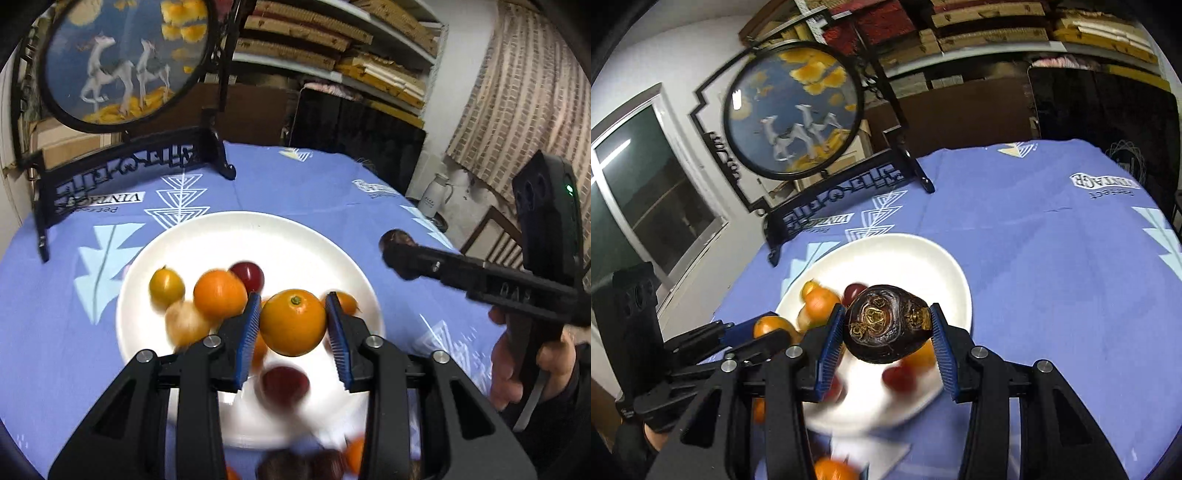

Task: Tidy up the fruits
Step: 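Lower the orange and mangosteen onto the white plate and open both tools, then grasp a mangosteen with the left tool while the right tool grasps another mangosteen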

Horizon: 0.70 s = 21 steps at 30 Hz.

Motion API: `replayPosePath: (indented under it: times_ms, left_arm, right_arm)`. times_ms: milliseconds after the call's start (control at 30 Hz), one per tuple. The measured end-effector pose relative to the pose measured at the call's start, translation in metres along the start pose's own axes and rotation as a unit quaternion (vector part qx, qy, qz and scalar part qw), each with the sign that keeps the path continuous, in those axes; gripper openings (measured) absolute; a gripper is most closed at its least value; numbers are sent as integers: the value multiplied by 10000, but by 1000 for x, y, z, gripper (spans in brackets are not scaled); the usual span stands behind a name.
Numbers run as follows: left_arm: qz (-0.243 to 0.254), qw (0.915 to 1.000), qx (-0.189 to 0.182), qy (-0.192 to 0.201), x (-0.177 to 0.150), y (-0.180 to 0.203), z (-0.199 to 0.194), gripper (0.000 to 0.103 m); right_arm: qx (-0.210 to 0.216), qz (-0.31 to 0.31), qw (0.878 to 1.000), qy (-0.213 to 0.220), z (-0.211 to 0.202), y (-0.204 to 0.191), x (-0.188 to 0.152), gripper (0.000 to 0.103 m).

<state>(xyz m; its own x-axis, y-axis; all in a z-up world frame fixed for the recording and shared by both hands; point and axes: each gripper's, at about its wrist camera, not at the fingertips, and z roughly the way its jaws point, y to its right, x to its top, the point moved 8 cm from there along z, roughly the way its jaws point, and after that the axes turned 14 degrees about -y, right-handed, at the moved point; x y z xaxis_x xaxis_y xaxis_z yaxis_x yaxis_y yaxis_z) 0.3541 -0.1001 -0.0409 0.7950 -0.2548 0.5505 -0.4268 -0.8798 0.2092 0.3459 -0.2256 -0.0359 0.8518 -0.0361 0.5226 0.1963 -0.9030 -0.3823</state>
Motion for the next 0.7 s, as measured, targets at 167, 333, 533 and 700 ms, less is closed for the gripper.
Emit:
replayPosePath:
  times_ms: [167,333,533,700]
  left_arm:
    - [-217,9994,-76,-258,17,-14,33,40]
    - [-371,9992,-149,31,9,-19,12,62]
    - [-126,9998,-151,82,-41,-11,-28,69]
    - [377,9988,-171,-252,-107,7,-43,70]
  right_arm:
    - [54,104,9998,-128,35,10,19,57]
    - [103,187,9998,-35,30,13,13,58]
    - [129,83,9998,134,-3,8,-34,58]
    - [168,252,9990,314,-26,22,-85,65]
